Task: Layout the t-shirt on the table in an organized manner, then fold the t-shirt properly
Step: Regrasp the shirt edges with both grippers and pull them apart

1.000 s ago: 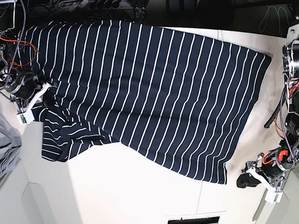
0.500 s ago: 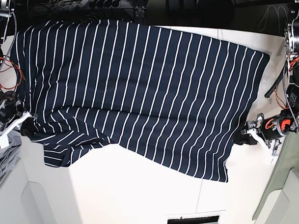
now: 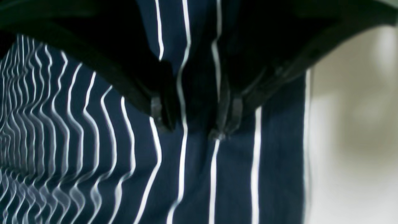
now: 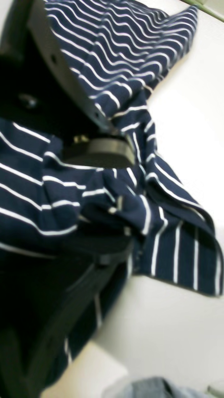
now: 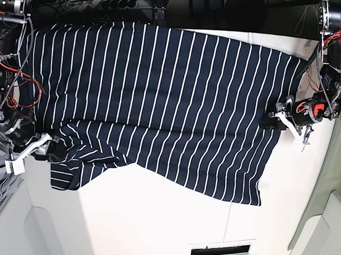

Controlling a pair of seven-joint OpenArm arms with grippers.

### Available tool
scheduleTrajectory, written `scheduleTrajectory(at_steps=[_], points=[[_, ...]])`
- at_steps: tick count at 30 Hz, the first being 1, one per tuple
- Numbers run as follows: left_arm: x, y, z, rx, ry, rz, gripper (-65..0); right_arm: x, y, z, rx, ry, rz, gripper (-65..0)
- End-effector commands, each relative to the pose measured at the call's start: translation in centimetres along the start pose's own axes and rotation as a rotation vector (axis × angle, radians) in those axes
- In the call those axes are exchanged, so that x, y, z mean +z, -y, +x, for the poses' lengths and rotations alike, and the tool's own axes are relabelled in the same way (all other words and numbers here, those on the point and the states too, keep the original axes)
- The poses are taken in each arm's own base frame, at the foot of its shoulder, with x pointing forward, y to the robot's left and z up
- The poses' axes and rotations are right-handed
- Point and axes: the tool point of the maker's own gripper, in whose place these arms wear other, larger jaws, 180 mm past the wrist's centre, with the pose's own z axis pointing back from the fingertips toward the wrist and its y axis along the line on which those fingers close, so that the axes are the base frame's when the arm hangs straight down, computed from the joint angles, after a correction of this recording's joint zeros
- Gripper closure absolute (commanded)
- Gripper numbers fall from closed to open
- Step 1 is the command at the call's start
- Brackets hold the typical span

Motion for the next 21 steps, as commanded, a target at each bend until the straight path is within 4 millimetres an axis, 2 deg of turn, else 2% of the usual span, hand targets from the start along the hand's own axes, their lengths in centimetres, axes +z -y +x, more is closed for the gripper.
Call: scheduleTrajectory(at_steps=[1,6,8,10,12,13,18,21], points=[[0.8,-0.6,0.6,-0.023,0.003,0.014,-23.5,0.2,-0.2,3.5,0.022,0.085,0.013,-33.6],[1.4,-1.7,-1.5,-0.012,-0.037,0.036,-23.5,-0.8,-0.9,4.3,0.039,0.089,0.001,-33.3],[1.9,-2.2,-2.1,-0.011,-0.048,0.048,-23.5,-1.3,-1.3,4.3,0.034,0.089,-0.007,-27.0],[2.4,-2.8,-2.3,-0.013,-0.055,0.062,-23.5,-2.0,-1.6,3.7,0.033,0.067,-0.013,-16.8],[2.9,-3.4,-2.3,-0.017,-0.058,0.076,-23.5,-2.8,-2.2,2.5,0.034,0.031,0.0,-4.2],[3.1,-3.6,-2.2,-0.019,-0.059,0.081,-23.5,-3.2,-2.5,1.7,0.036,0.007,0.006,0.0],[4.1,-4.7,-2.0,-0.027,-0.063,0.107,-23.5,-5.0,-2.9,-3.2,0.14,-0.115,0.0,0.0],[4.3,-4.9,-2.2,-0.028,-0.076,0.113,-23.5,-5.9,-2.1,-5.8,0.217,-0.196,-0.053,0.0]])
